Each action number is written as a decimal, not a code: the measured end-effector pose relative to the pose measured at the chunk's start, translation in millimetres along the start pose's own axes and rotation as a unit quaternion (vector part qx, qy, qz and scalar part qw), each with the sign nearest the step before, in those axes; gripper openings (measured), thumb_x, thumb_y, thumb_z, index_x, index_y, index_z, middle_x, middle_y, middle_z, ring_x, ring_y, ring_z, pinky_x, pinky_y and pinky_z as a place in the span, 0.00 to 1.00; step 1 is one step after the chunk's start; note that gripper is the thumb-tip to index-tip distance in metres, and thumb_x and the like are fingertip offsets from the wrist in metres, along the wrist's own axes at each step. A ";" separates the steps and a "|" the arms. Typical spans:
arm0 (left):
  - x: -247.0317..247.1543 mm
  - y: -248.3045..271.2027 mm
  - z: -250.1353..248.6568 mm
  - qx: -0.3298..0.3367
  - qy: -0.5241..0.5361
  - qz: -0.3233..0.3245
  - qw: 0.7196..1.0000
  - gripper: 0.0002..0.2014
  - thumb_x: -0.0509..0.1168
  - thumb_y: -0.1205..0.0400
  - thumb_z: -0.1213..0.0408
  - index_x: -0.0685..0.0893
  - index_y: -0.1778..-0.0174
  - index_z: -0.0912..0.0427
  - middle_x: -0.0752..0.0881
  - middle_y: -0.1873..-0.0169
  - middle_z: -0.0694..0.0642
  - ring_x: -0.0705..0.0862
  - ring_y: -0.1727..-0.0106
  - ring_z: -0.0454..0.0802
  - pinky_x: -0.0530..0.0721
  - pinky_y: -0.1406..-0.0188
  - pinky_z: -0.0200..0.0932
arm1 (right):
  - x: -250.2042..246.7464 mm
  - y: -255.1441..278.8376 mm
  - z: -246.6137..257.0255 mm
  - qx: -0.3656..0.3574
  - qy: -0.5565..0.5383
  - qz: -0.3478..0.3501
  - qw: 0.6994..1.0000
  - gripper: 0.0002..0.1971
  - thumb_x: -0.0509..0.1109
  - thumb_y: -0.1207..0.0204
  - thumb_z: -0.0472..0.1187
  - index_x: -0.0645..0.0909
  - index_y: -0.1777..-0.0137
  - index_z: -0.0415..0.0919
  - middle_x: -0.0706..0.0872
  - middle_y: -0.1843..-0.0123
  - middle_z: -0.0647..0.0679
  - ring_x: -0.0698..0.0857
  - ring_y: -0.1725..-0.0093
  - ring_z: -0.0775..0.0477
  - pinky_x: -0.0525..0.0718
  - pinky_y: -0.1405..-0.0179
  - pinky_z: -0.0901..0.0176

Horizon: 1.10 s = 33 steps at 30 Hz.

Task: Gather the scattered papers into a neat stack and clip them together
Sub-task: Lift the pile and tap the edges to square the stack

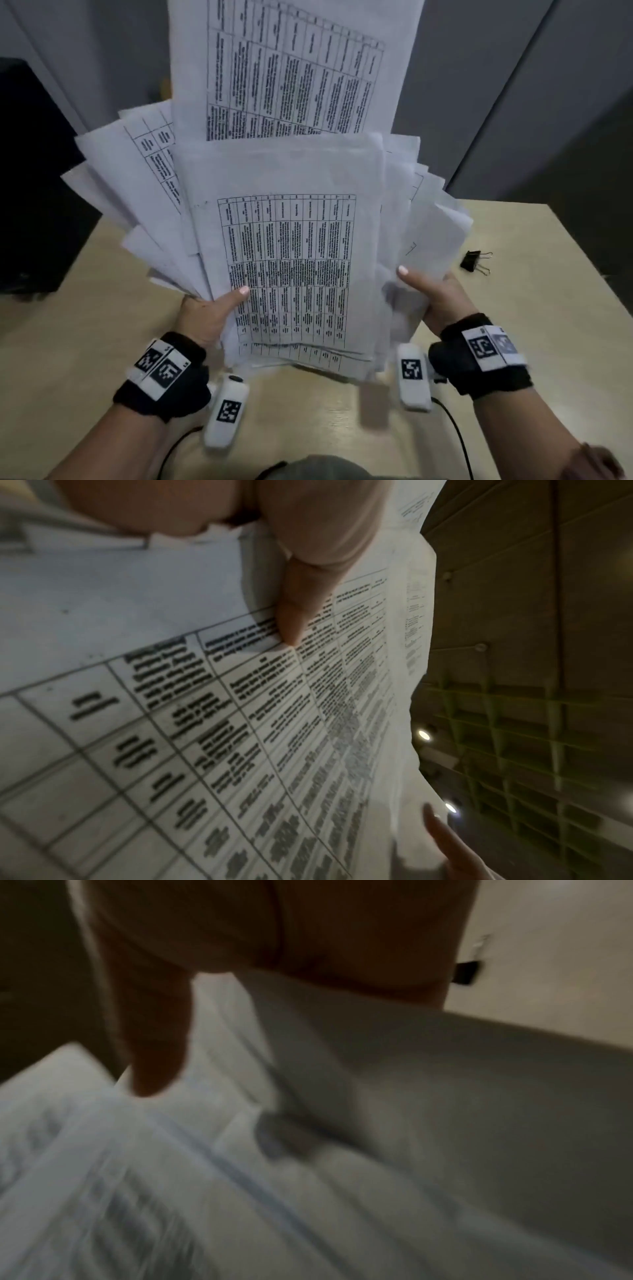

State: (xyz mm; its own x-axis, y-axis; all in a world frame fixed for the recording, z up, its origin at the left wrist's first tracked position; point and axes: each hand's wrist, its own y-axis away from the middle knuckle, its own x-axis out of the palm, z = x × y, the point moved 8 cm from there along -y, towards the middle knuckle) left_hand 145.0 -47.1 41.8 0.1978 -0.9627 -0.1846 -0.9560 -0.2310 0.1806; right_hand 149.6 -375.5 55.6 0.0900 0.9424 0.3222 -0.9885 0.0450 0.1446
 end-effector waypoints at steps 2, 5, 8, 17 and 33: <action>3.7 -0.3 -11.9 0.037 -0.016 -0.002 0.999 0.21 0.72 0.25 0.65 0.67 0.77 0.55 0.73 0.78 0.57 0.74 0.76 0.50 0.75 0.64 0.38 | 5.3 0.2 9.2 -0.061 0.073 -0.056 0.994 0.19 0.84 0.48 0.34 0.85 0.55 0.41 0.92 0.60 0.49 0.90 0.59 0.48 0.86 0.56 0.54; 8.0 -0.2 -12.6 0.044 -0.008 -0.022 0.999 0.17 0.75 0.28 0.58 0.71 0.68 0.57 0.77 0.70 0.54 0.79 0.65 0.52 0.79 0.55 0.41 | 8.0 4.5 8.1 -0.117 0.110 -0.132 0.978 0.18 0.75 0.38 0.20 0.81 0.61 0.46 0.89 0.71 0.62 0.87 0.69 0.63 0.87 0.64 0.64; 4.8 -1.1 -21.0 0.070 -0.012 -0.045 0.996 0.13 0.75 0.28 0.60 0.76 0.67 0.54 0.80 0.69 0.49 0.83 0.63 0.46 0.76 0.53 0.40 | 5.1 10.1 5.6 -0.144 0.059 -0.150 0.976 0.21 0.72 0.36 0.18 0.79 0.55 0.46 0.90 0.67 0.64 0.87 0.65 0.65 0.87 0.61 0.66; 13.6 -7.6 -6.8 0.015 0.052 0.055 0.997 0.15 0.80 0.38 0.58 0.88 0.58 0.52 0.90 0.61 0.45 0.88 0.50 0.46 0.83 0.41 0.48 | 11.4 15.8 1.9 -0.110 0.030 -0.063 0.991 0.27 0.83 0.49 0.37 0.80 0.48 0.43 0.92 0.58 0.53 0.89 0.57 0.54 0.86 0.60 0.63; -0.8 -21.1 5.3 -0.012 0.051 0.011 0.999 0.11 0.78 0.30 0.63 0.85 0.57 0.61 0.87 0.57 0.52 0.83 0.47 0.51 0.74 0.41 0.41 | 13.8 7.2 12.4 -0.132 0.084 -0.087 0.984 0.19 0.72 0.35 0.21 0.81 0.51 0.44 0.91 0.62 0.58 0.89 0.60 0.58 0.85 0.63 0.67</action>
State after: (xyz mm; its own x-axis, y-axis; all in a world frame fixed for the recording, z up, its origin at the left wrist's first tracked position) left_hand 163.8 -40.7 33.1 0.1985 -0.9767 -0.0811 -0.9555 -0.2113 0.2060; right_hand 145.2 -366.3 72.7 0.2613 0.9532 0.1520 -0.9591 0.2742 -0.0705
